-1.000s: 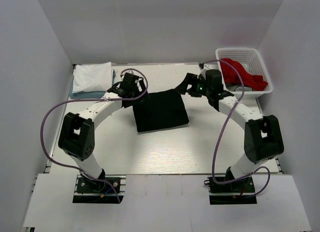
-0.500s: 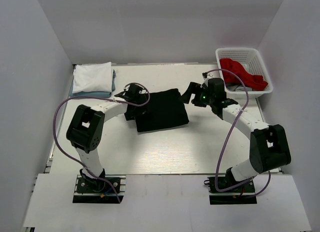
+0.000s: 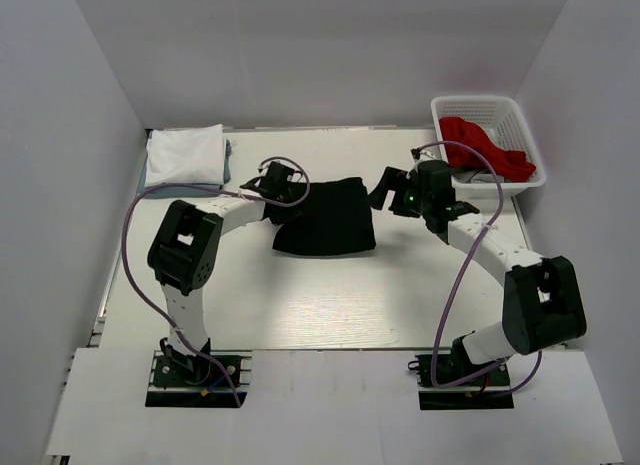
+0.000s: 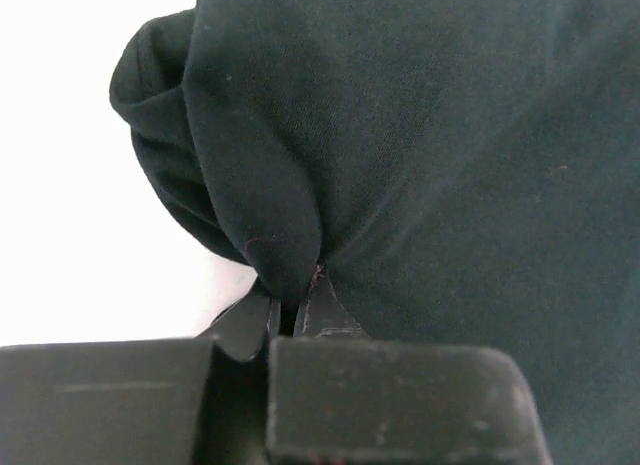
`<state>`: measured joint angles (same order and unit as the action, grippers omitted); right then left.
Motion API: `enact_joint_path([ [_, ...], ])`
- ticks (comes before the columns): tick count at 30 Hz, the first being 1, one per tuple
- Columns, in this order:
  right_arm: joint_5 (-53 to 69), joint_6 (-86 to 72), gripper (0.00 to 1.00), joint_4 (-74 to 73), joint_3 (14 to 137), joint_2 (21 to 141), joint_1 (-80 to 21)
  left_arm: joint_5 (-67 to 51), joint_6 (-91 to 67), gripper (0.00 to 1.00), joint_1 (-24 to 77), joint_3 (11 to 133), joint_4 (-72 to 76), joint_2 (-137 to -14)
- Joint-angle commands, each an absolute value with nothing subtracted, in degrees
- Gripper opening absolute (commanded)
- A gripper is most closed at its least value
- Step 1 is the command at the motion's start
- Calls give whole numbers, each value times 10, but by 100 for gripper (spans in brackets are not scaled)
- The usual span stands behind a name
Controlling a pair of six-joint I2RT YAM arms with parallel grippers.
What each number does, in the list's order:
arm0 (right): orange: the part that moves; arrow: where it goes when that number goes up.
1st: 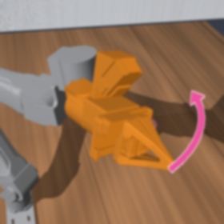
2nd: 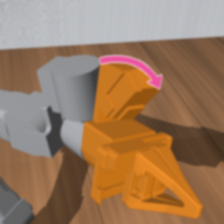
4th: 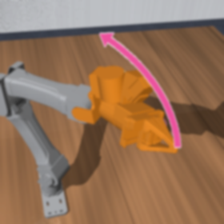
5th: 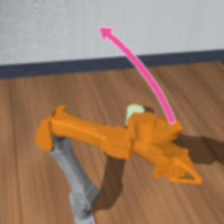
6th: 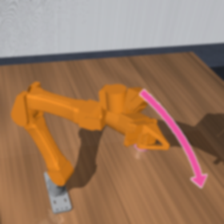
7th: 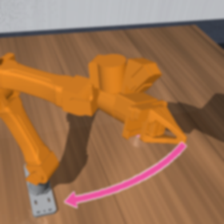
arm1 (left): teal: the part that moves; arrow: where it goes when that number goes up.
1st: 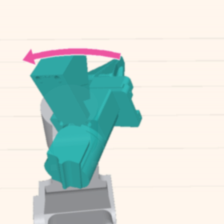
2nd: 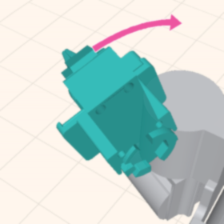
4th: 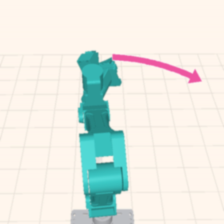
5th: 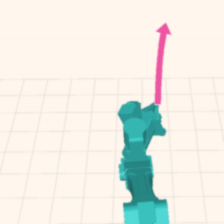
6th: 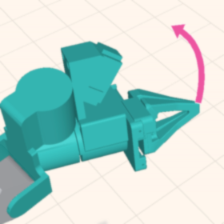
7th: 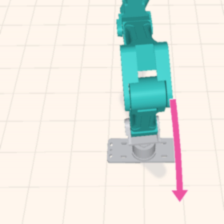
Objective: Fold and stack the t-shirts
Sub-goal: Put the neatly folded tshirt into the corner of the board with the left arm
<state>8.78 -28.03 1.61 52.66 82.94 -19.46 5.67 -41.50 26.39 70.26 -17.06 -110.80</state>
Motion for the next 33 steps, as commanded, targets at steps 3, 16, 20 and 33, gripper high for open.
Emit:
enact_joint_path([
  [3, 28, -265, 90, 4, 506, 802, -191, 162, -336, 0, 274, 786, -273, -1150],
  [16, -140, -254, 90, 1, 436, 736, -186, 338, -66, 0, 250, 894, -245, -1085],
  [20, -213, -254, 90, -17, 422, 742, -185, 348, -12, 0, 234, 954, -253, -1085],
  [33, -221, -254, 90, -32, 439, 780, -167, 298, 107, 0, 157, 1057, -261, -1085],
])
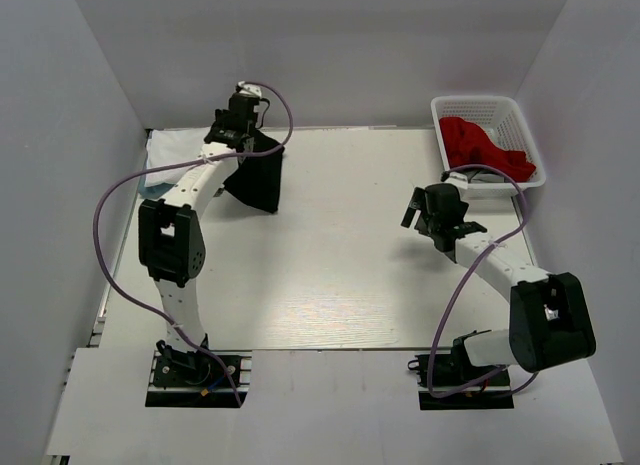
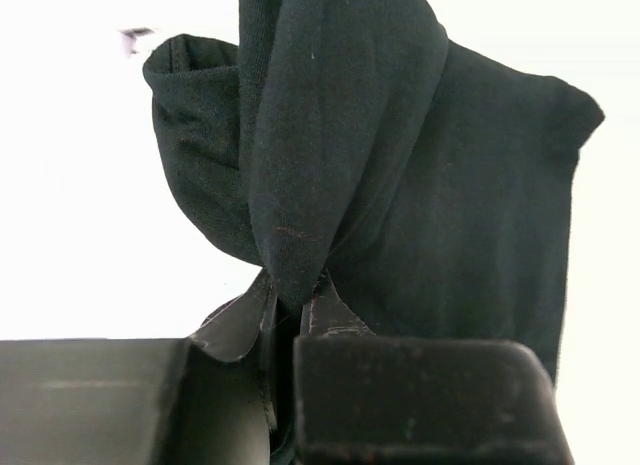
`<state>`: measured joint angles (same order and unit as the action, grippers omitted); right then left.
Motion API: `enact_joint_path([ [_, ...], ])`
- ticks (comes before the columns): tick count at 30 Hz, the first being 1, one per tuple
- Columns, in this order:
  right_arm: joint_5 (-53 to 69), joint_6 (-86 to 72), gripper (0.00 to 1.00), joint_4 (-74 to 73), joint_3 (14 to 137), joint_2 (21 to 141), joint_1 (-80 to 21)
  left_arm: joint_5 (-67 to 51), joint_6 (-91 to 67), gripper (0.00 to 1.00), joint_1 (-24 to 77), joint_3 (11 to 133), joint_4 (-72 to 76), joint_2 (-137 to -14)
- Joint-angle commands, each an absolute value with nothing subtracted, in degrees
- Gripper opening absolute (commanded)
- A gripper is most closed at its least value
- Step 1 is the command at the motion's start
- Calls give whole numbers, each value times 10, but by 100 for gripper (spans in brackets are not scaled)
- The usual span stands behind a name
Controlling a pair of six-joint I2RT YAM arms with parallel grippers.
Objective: Fold and stack the t-shirts
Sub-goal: Put the neatly folded tshirt into the corner of the board with the left arm
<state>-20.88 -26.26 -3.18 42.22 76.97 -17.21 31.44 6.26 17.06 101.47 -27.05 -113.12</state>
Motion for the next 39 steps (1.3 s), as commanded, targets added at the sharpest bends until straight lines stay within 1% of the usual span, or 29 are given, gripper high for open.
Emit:
enact_joint_path([
  [1, -221, -254, 90, -33, 447, 785, -167, 283, 113, 0, 156, 1067, -261, -1085],
  [7, -207, -256, 90, -40, 454, 792, -167, 263, 140, 0, 131, 1108, -278, -1085],
  [14, -193, -255, 90, -42, 465, 801, -167, 241, 140, 0, 105, 1196, -327, -1123],
  [19, -184, -258, 90, -43, 480, 817, -166, 222, 140, 0, 88, 1237, -345, -1134],
  [25, -173, -258, 90, -54, 498, 832, -167, 221, 140, 0, 69, 1215, -345, -1134],
  [30, -178, -256, 90, -62, 519, 843, -166, 216, 140, 0, 49, 1209, -326, -1162],
  [35, -177, -259, 90, -69, 541, 856, -166, 222, 145, 0, 21, 1241, -326, -1193],
  [38, -178, -258, 90, -76, 555, 869, -167, 217, 145, 0, 5, 1241, -317, -1208],
  [39, -173, -258, 90, -80, 564, 878, -165, 232, 145, 0, -1, 1241, -309, -1218],
])
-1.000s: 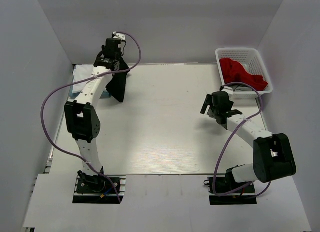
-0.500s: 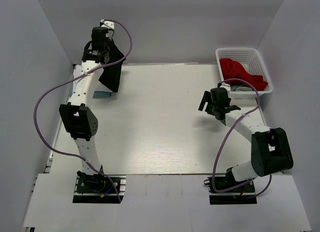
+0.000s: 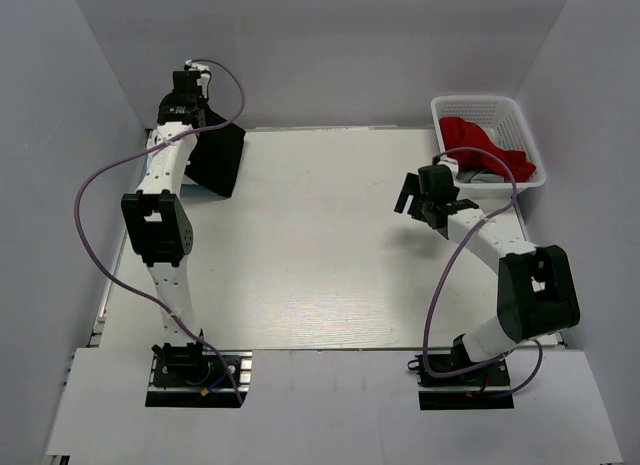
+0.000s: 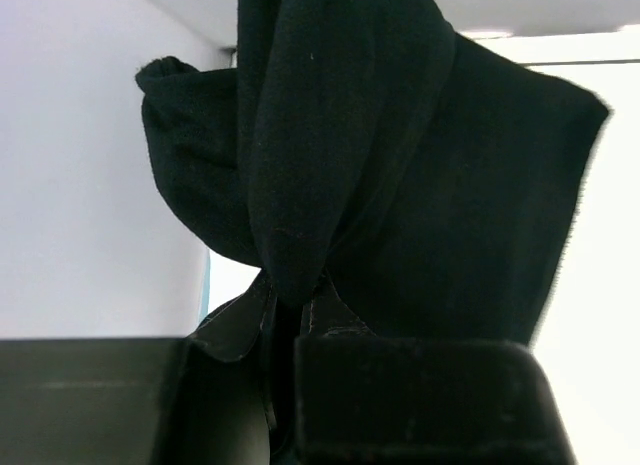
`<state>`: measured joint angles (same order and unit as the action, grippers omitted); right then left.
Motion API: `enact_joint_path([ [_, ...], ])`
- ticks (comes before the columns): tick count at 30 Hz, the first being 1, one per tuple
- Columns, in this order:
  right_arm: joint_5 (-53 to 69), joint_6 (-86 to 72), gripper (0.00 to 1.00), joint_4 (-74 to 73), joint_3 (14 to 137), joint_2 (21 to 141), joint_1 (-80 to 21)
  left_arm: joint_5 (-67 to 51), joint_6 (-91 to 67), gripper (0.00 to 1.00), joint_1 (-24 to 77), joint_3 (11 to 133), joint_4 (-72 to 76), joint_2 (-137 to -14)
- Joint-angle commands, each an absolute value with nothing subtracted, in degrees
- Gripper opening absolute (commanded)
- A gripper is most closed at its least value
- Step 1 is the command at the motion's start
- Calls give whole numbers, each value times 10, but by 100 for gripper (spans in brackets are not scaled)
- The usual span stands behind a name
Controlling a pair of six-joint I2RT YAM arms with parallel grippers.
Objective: Fold and stack the t-shirts
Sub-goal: Put the neatly folded tshirt into the corner of the board with the left arm
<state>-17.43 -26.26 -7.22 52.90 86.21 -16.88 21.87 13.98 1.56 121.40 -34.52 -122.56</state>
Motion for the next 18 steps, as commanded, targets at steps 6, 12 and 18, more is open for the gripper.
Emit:
enact_joint_path([
  [6, -170, -261, 90, -85, 582, 896, -168, 275, 150, 0, -27, 1235, -255, -1251],
  [12, -168, -264, 90, -94, 599, 918, -168, 287, 156, 0, -48, 1252, -220, -1297],
  [18, -168, -260, 90, -105, 619, 941, -170, 392, 177, 94, -65, 1283, -164, -1360],
])
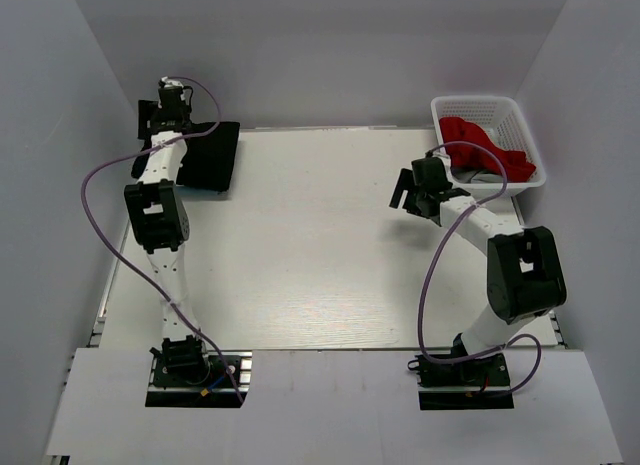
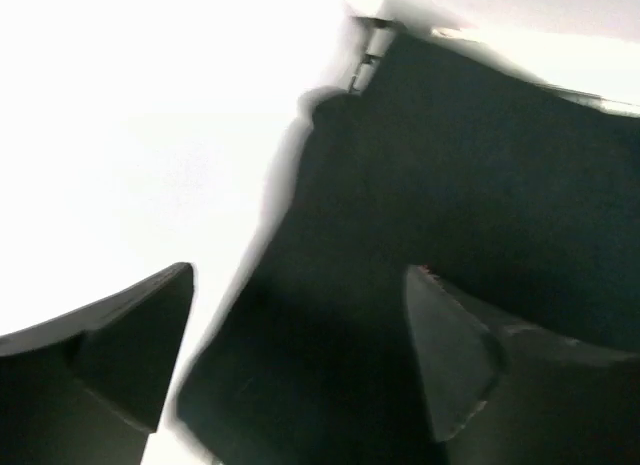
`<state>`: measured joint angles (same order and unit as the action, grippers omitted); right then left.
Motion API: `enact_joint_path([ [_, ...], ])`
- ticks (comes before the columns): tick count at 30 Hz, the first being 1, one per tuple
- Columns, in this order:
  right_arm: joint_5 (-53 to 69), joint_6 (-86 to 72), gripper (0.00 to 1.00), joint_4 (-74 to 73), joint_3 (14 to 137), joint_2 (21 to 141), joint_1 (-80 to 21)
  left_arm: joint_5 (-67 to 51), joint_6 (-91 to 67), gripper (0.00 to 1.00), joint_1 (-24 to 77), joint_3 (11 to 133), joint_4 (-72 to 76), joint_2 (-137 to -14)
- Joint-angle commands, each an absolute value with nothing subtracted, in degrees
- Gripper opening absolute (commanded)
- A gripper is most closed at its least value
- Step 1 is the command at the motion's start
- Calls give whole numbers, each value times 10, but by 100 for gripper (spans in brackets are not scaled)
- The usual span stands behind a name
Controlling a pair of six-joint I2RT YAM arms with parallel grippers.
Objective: Fold and stack the t-shirts
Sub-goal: Put the neatly folded tshirt into the corner of the board with the left arm
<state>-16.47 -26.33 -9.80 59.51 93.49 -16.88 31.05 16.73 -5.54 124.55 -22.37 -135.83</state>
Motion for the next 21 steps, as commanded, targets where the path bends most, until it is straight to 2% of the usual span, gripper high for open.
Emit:
enact_joint_path([
  [1, -167, -262, 90, -105, 616, 941, -170, 400, 177, 100, -65, 1298, -164, -1365],
  [9, -119, -271, 90, -53, 549, 856, -170, 356, 116, 100, -52, 1271, -223, -1296],
  [14, -71, -281, 90, -7, 493, 792, -169, 229, -32, 100, -47, 1202, -331, -1171],
  [17, -43, -294, 90, 16, 453, 752, -173, 80, -85, 100, -34, 1095, -327, -1093],
  [19, -19, -300, 90, 14, 408, 716, -172, -10, -114, 100, -19, 939, -278, -982],
  [20, -17, -301, 90, 9, 390, 705, -172, -31, -140, 100, 4, 826, -221, -942],
  [21, -11, -301, 90, 1, 370, 673, -171, -49, -161, 100, 17, 771, -198, -860],
])
